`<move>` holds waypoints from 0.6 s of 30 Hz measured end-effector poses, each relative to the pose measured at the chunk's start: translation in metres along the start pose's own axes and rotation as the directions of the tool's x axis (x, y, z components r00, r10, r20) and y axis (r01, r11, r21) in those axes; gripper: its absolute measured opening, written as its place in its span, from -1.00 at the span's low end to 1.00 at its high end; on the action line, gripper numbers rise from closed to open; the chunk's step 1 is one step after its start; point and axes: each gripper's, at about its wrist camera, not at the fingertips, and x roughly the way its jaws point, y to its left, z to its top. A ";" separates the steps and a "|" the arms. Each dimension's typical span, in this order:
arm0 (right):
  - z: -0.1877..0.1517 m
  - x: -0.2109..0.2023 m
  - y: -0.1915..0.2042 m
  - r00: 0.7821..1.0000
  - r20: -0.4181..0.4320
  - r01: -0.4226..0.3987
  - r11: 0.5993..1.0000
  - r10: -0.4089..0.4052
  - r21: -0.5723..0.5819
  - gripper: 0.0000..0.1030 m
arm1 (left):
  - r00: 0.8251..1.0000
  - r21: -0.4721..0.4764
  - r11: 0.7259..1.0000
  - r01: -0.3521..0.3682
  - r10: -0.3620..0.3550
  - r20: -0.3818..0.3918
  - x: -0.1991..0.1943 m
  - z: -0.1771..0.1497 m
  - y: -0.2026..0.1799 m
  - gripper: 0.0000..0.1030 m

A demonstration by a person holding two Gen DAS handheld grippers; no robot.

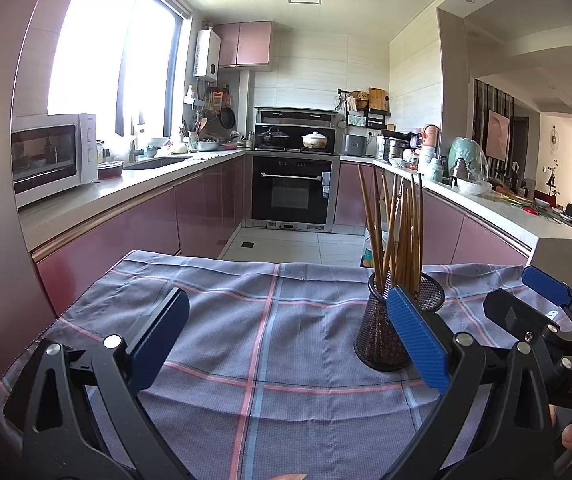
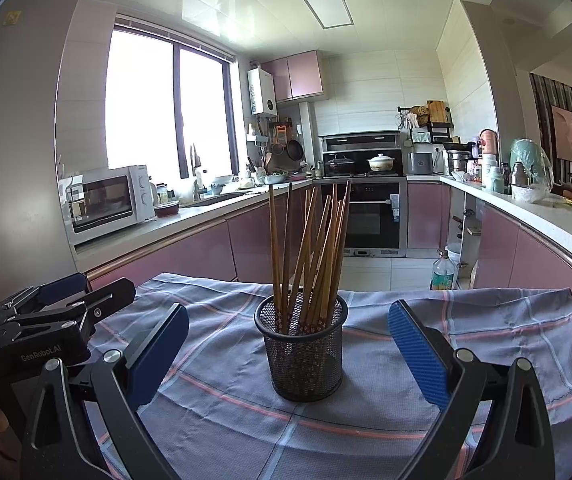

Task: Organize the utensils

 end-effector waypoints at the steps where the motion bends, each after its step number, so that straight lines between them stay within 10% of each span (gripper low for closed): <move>1: 0.000 0.000 0.000 1.000 0.000 0.001 1.000 -0.001 0.000 0.87 | 1.000 0.001 1.000 -0.001 0.001 0.000 0.000 0.000 0.000 0.89; 18: 0.000 0.001 -0.001 1.000 0.001 0.005 1.000 -0.005 0.000 0.87 | 1.000 0.001 1.000 0.001 -0.001 -0.005 0.000 -0.001 -0.001 0.89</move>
